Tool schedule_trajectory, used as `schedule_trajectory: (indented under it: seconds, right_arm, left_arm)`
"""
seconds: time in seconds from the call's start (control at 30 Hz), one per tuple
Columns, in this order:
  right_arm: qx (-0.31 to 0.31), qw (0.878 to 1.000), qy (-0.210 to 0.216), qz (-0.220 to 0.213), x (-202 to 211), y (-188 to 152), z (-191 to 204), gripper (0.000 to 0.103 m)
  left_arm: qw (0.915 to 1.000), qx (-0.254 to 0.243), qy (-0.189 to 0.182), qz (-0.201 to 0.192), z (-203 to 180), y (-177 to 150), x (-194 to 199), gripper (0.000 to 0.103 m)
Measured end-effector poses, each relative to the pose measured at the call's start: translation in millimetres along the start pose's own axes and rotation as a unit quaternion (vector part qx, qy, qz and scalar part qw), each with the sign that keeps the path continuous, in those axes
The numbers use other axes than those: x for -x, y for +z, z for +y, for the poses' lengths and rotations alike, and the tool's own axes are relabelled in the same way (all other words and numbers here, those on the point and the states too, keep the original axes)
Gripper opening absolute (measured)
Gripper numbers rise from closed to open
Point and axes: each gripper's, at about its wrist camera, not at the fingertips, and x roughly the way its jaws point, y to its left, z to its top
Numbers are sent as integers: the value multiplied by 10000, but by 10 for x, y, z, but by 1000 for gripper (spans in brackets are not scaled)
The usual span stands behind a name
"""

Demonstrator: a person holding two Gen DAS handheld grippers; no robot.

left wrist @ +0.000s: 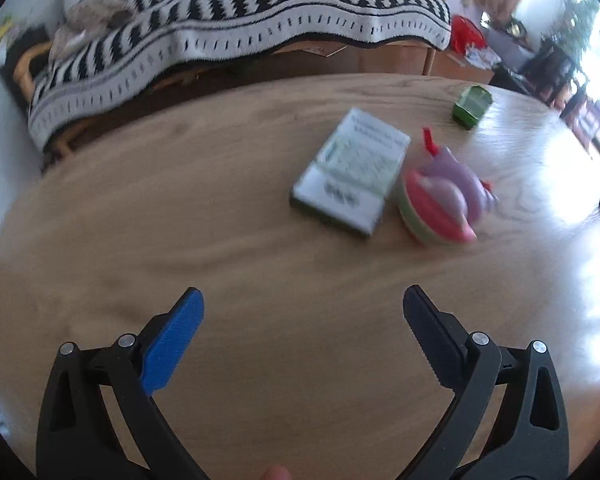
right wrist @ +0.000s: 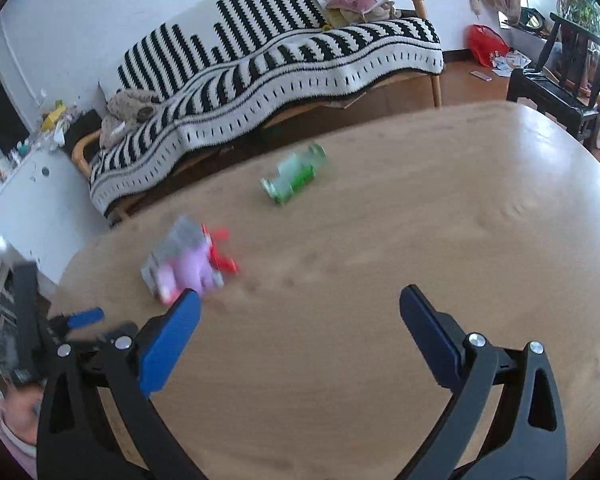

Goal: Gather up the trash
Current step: 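Grasp the white-green medicine box with the left tool while the right tool grasps the green plastic shell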

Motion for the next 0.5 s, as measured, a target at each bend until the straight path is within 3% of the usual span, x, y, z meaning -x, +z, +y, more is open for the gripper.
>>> schedule_trajectory:
  seconds: [0.27, 0.5]
  right_arm:
    - [196, 9979, -549, 295, -911, 728, 343, 96]
    - [120, 9892, -1292, 679, -1692, 1014, 375, 96]
  left_arm:
    - [9985, -527, -142, 80, -50, 390, -246, 97]
    - [9941, -1051, -145, 221, -184, 637, -535, 98]
